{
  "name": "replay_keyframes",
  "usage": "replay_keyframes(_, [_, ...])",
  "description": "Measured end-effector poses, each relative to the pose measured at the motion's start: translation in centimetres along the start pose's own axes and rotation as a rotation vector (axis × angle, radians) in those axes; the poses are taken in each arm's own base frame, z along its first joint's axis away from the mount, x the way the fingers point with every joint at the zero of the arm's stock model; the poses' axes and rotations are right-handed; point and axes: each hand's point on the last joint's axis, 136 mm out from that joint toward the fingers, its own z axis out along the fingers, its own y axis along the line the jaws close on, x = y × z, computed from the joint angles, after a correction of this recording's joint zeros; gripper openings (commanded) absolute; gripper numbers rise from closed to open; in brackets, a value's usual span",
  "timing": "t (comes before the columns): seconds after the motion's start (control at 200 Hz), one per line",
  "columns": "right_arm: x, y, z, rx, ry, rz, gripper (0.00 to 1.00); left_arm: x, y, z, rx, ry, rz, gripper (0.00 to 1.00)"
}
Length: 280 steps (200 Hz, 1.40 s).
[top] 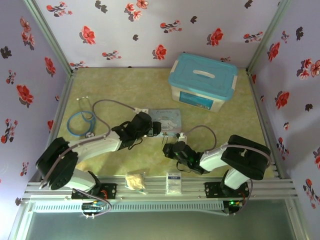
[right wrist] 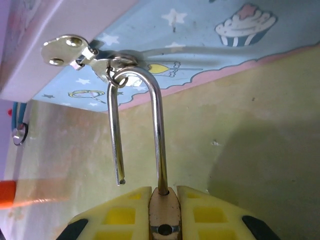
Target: Unlock a padlock with a key
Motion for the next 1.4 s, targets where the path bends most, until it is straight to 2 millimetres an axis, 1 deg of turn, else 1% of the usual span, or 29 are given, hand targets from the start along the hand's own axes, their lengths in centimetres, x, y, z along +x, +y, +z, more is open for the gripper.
replay_keyframes(0.11, [-0.5, 0.2, 0.5, -0.022, -0.050, 0.070, 0.06, -0.5, 0.3, 1.7, -0.063, -0.002, 0.039, 0.74])
replay_keyframes(0.23, [-0.9, 0.6, 1.1, -0.051, -0.116, 0.122, 0.05, 0.1, 1.2, 2.6, -0.116, 0.014, 0.078, 0.70])
replay_keyframes(0.37, [-1.6, 1.0, 1.7, -0.088, -0.188, 0.192, 0.03, -0.3, 1.5, 2.7, -0.138, -0.005, 0.094, 0.66])
replay_keyframes(0.51, [-2.2, 1.0, 1.9, -0.119, -0.246, 0.256, 0.02, -0.1, 1.6, 2.9, -0.130, -0.027, 0.097, 0.61])
replay_keyframes(0.61, [-2.4, 0.9, 1.8, -0.120, -0.268, 0.273, 0.01, -0.1, 1.5, 2.9, -0.108, -0.053, 0.104, 0.53])
replay_keyframes(0.735, [-2.9, 0.6, 1.7, -0.102, -0.301, 0.273, 0.01, 0.1, 1.4, 2.8, -0.076, -0.080, 0.117, 0.55])
replay_keyframes(1.045, [-5.5, -0.7, 0.6, -0.025, -0.430, 0.267, 0.00, 0.8, 0.4, 2.9, 0.018, -0.105, 0.166, 0.54])
replay_keyframes(1.255, [-6.7, -1.0, 0.6, 0.004, -0.487, 0.242, 0.01, 0.9, 0.3, 2.8, 0.038, -0.127, 0.194, 0.53])
replay_keyframes(1.4, [-7.9, -1.9, 0.5, 0.011, -0.507, 0.245, 0.01, 1.1, 0.2, 2.7, 0.058, -0.134, 0.206, 0.52])
